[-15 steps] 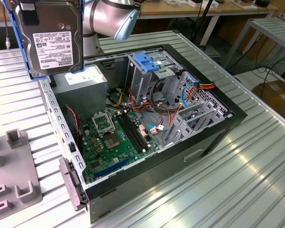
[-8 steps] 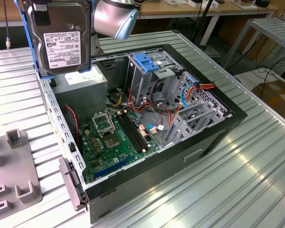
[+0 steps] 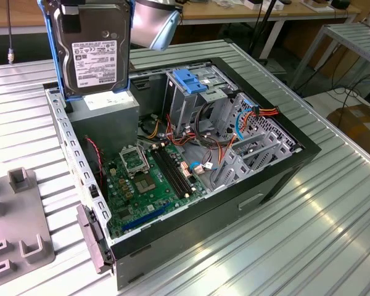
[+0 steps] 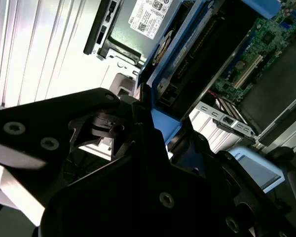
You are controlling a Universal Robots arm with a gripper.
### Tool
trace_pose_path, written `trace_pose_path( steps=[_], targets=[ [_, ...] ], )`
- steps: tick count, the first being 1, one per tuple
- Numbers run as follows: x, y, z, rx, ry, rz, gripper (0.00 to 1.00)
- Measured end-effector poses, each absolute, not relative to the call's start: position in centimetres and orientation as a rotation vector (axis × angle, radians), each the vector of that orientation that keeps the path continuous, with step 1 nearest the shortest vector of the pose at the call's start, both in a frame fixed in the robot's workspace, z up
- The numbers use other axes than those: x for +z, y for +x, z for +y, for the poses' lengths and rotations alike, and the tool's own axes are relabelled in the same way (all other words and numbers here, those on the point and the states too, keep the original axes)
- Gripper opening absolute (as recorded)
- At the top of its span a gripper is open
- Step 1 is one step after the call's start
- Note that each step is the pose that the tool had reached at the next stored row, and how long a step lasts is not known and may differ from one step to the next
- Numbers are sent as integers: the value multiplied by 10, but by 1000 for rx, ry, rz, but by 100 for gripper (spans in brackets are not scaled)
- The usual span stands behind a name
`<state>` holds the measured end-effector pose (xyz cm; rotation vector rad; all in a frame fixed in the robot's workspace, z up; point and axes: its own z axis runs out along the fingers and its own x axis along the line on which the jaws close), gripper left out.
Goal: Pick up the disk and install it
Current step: 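Pick up the disk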
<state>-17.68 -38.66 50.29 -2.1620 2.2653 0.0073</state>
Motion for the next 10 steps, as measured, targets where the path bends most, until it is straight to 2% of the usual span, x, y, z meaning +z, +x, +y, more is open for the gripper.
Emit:
trace_pose_path(
  steps=[10],
  targets=[
    [501, -154, -389, 7, -2161, 2267, 37]
  ],
)
